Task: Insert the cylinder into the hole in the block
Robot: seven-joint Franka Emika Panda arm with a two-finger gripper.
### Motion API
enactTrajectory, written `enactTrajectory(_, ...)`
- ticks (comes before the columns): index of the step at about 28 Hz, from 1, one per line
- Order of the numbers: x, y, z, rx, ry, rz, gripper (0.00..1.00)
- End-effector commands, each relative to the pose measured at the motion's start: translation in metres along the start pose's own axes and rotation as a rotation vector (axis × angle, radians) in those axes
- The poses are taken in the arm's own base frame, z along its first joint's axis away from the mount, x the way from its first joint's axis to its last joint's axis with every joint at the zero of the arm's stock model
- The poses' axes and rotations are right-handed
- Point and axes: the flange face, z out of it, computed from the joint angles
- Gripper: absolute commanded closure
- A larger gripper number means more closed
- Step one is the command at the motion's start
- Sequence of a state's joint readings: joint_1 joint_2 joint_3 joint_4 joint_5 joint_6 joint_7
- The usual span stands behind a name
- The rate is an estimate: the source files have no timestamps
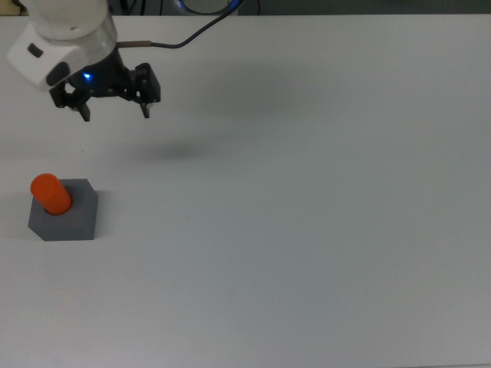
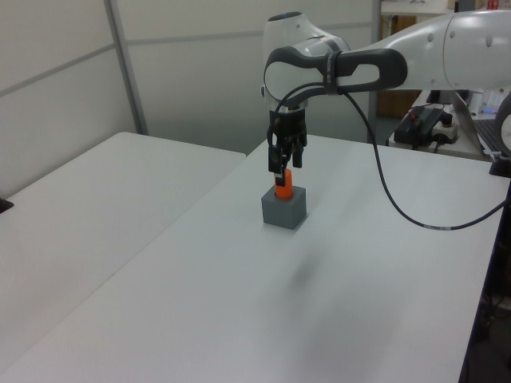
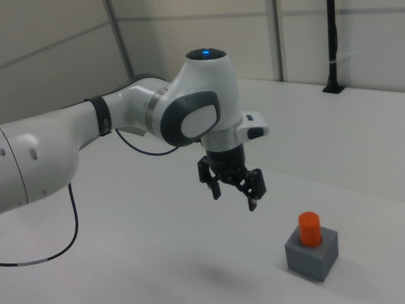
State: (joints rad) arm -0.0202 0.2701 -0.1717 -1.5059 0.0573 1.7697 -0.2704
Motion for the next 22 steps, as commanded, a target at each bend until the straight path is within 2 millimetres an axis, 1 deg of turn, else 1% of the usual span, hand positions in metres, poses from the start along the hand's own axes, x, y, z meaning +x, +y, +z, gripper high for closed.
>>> enactTrajectory(1, -0.005, -0.024, -0.009, -0.016, -0.037, -0.064, 0.00)
enactTrajectory(6, -0.004, -0.028, -0.011, -0.027, -0.036, -0.070, 0.00)
enactTrajectory(11, -0.010, -0.027, -0.027, -0.059, -0.022, -0.076, 0.00)
enactTrajectory(22, -0.012, -0.027, -0.024, -0.055, -0.043, -0.066, 0.00)
